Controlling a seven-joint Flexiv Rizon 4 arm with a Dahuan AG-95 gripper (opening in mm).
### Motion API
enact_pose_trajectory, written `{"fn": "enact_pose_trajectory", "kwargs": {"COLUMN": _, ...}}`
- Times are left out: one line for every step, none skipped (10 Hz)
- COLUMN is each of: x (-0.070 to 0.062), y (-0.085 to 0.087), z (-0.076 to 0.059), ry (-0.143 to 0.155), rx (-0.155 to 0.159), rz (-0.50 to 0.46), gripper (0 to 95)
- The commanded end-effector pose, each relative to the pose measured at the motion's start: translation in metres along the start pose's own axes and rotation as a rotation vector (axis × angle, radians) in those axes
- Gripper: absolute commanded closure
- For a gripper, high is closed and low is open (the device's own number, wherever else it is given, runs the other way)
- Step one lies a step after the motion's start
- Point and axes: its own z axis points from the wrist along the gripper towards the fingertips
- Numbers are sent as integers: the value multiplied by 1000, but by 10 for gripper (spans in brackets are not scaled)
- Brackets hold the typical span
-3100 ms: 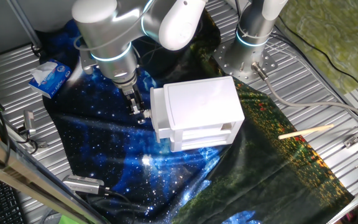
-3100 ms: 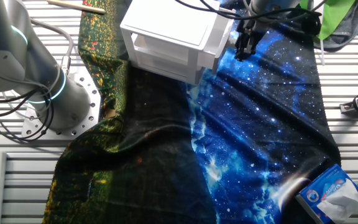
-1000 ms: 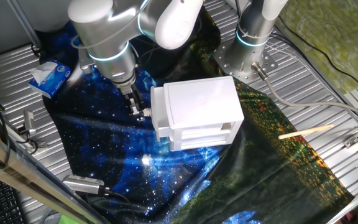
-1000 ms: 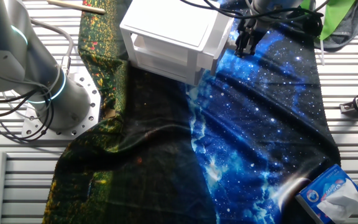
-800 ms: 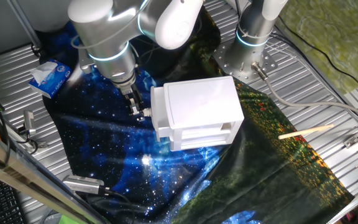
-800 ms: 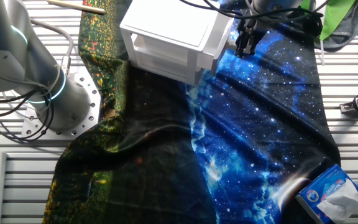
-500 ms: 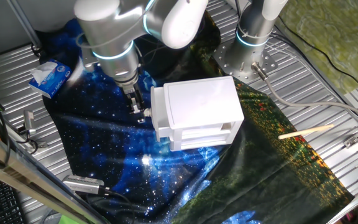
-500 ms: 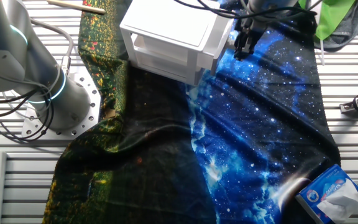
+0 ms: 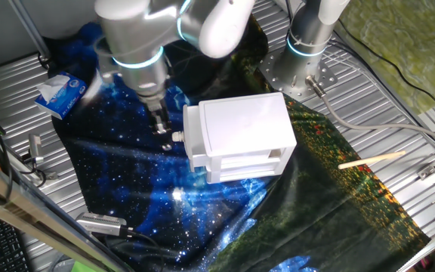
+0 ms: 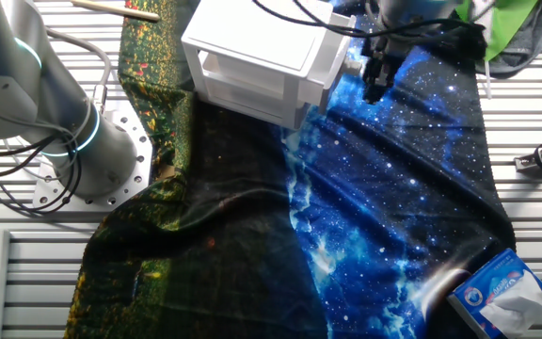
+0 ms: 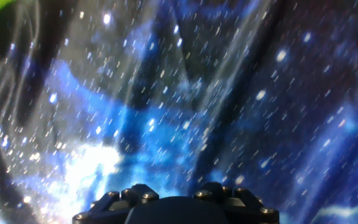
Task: Grasp the handle and close the drawer
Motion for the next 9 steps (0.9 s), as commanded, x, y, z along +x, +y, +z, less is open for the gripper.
{"fn": "enact_pose_trajectory", "kwargs": {"x": -33, "y": -4, "z": -9, "ry": 17, "rx": -5, "rz": 3, "gripper": 380}}
{"fn": "enact_pose_trajectory", "kwargs": {"x": -41, "y": -5, "z": -12, "ry": 16, "rx": -6, "rz": 7, "gripper": 380}}
{"fn": "enact_pose_trajectory", "kwargs": {"x": -49, "y": -6, "z": -14, "ry": 16, "rx": -8, "rz": 10, "gripper": 380}}
{"fn": "enact_pose_trajectory", "kwargs": {"x": -56, "y": -6, "z": -17, "ry": 22, "rx": -7, "rz": 12, "gripper": 380}}
{"fn": "enact_pose_trajectory", "kwargs": {"x": -57, "y": -4, "z": -18, "ry": 21, "rx": -8, "rz": 16, "gripper": 380}}
{"fn": "enact_pose_trajectory", "kwargs": {"x": -57, "y": -4, "z": -18, "ry": 23, "rx": -9, "rz": 15, "gripper": 380}}
{"fn": "enact_pose_trajectory", "kwargs": {"x": -57, "y": -4, "z": -18, "ry": 26, "rx": -9, "rz": 13, "gripper": 380}}
{"fn": "enact_pose_trajectory", "kwargs": {"x": -57, "y": -4, "z": -18, "ry": 33, "rx": -9, "rz": 11, "gripper": 380}}
{"fn": "enact_pose_trajectory", "kwargs": {"x": -56, "y": -4, "z": -18, "ry": 39, "rx": -7, "rz": 11, "gripper": 380}}
